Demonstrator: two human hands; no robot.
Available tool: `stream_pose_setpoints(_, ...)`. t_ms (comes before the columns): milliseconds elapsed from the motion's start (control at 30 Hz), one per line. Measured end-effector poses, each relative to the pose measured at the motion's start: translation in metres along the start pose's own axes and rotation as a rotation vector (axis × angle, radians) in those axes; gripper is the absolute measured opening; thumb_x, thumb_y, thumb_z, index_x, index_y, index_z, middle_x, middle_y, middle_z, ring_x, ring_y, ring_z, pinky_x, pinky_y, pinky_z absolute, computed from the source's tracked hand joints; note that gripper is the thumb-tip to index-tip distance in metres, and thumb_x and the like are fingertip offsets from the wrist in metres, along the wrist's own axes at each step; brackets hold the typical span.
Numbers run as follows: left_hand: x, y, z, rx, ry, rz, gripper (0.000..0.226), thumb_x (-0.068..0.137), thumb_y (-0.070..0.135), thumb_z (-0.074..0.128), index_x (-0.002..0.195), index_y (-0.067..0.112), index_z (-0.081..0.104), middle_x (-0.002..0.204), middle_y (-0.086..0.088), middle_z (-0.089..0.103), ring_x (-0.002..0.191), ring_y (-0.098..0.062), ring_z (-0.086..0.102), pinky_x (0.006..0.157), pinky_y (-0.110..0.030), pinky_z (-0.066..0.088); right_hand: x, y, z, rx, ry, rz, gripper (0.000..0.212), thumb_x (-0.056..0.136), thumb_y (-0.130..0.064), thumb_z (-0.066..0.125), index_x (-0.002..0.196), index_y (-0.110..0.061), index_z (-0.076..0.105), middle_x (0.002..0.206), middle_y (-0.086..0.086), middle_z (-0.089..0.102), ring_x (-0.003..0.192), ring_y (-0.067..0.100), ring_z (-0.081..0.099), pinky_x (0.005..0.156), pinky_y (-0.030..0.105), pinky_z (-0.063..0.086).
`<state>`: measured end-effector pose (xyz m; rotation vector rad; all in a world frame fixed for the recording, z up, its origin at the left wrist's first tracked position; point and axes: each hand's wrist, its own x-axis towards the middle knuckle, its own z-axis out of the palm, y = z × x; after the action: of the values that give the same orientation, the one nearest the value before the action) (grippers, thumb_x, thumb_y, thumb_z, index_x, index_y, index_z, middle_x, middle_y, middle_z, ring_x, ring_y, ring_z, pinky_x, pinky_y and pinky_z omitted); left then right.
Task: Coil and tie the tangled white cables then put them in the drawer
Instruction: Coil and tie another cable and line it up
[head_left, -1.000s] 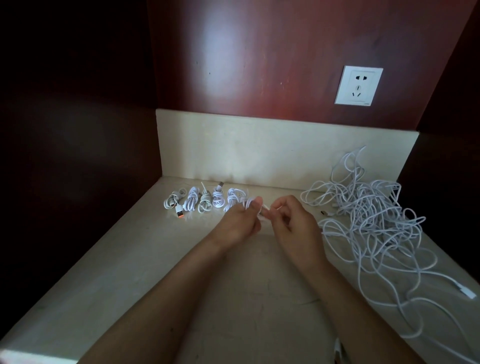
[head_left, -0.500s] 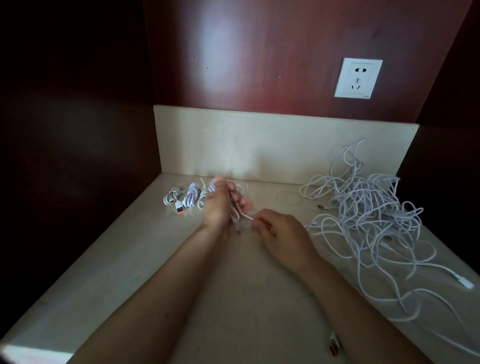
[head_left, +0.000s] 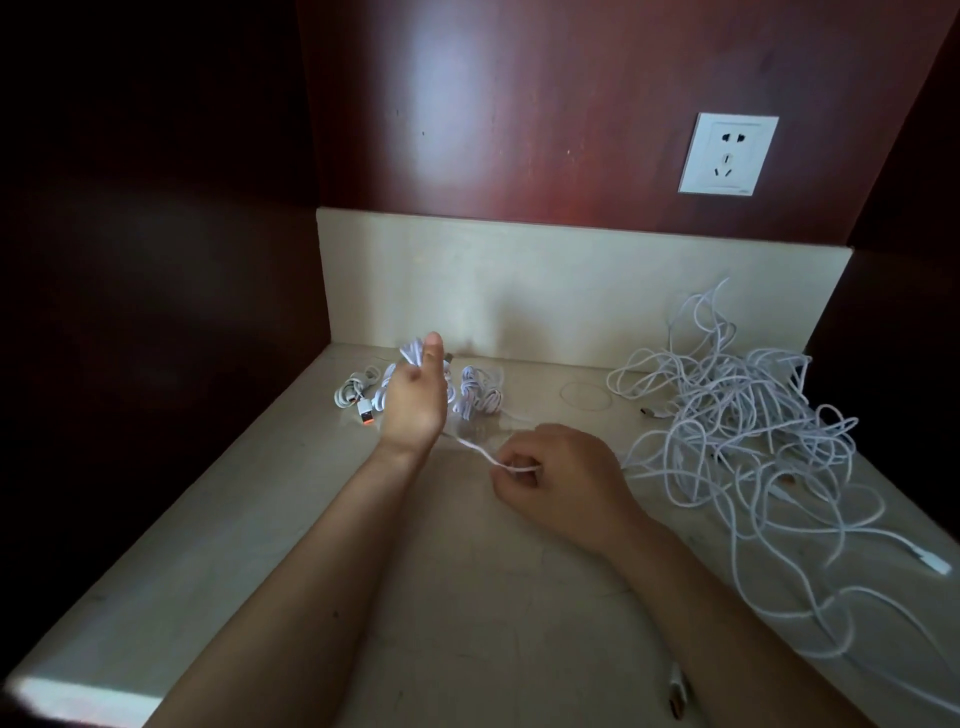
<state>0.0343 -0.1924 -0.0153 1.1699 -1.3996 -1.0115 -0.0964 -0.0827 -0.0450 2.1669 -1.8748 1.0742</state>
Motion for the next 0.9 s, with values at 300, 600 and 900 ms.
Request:
stream_pose_setpoints(300, -0.023, 0.001, 0.018, 0.056, -0.664, -0.142, 0.072, 0.096, 0.068, 0.012, 0.054, 0.018, 0.044, 0.044, 0.005, 0.043, 0.041, -0.011, 0.034, 0.044, -0.025, 0.023, 0.006, 0.001, -0.013, 0.438, 0.210, 0.047, 0.012, 0.084, -0.032, 0.066, 0.074, -0.035, 0.062, 0.068, -0.012, 0.062, 0.062, 0.007, 0.054, 0.061, 0.037, 0.046)
stream_pose_setpoints(600, -0.032, 0.010, 0.014, 0.063, -1.027, -0.330, 0.067, 0.086, 0.079, 0.021, 0.057, 0.023, 0.041, 0.051, 0.006, 0.023, 0.042, -0.006, 0.018, 0.036, -0.017, 0.014, 0.013, 0.027, -0.008, 0.443, 0.309, 0.176, 0.007, 0.087, -0.028, 0.065, 0.083, -0.031, 0.059, 0.075, -0.012, 0.064, 0.068, 0.009, 0.059, 0.066, 0.044, 0.051)
stream_pose_setpoints(900, -0.030, 0.001, 0.020, 0.074, -0.550, 0.096, 0.056, 0.103, 0.048, 0.031, 0.064, 0.017, 0.056, 0.047, 0.007, 0.040, 0.042, -0.010, 0.037, 0.043, -0.023, 0.030, 0.012, 0.031, -0.002, 0.381, 0.296, 0.208, 0.010, 0.092, -0.024, 0.063, 0.084, -0.029, 0.062, 0.066, -0.012, 0.061, 0.063, 0.010, 0.059, 0.063, 0.037, 0.050)
